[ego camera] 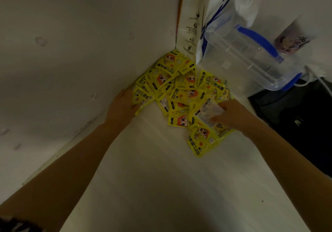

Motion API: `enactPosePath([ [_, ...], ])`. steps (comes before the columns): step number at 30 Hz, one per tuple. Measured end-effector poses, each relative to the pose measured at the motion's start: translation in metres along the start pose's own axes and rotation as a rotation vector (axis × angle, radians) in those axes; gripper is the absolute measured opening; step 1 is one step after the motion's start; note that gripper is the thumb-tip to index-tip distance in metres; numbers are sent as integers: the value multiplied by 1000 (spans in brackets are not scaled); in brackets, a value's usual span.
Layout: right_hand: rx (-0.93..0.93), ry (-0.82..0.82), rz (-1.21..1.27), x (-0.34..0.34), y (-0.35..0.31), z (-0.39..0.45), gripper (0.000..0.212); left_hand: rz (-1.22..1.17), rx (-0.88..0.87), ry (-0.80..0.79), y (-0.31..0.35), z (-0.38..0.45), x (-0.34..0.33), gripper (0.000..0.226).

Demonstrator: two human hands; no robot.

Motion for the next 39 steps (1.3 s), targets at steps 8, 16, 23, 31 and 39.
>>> enactPosePath([
  [8, 119, 91, 107, 5, -57, 34, 31, 45, 21, -44, 4, 5, -6, 51],
  [16, 102, 172, -194, -18, -63, 65, 50, 69, 4, -65, 7, -11, -12, 42],
  [23, 140, 247, -312, -30, -62, 55, 51, 94, -7, -90, 20, -36, -13, 62],
  [31, 129, 247, -117, -32, -48, 41, 45, 56, 200, -117, -22, -20, -30, 56],
  [39, 51, 186, 109, -37, -20, 35, 33, -67, 279, -20, -22, -31, -31, 67],
])
Point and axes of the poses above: each hand's wrist, its own z-axis towards the middle knuckle, its own x-axis out of the back of the hand, y = z × x, the point moved 10 cm from there along z, towards the middle knuckle, and after that the axes turned 12 degrees about -x, right-handed, at the moved point
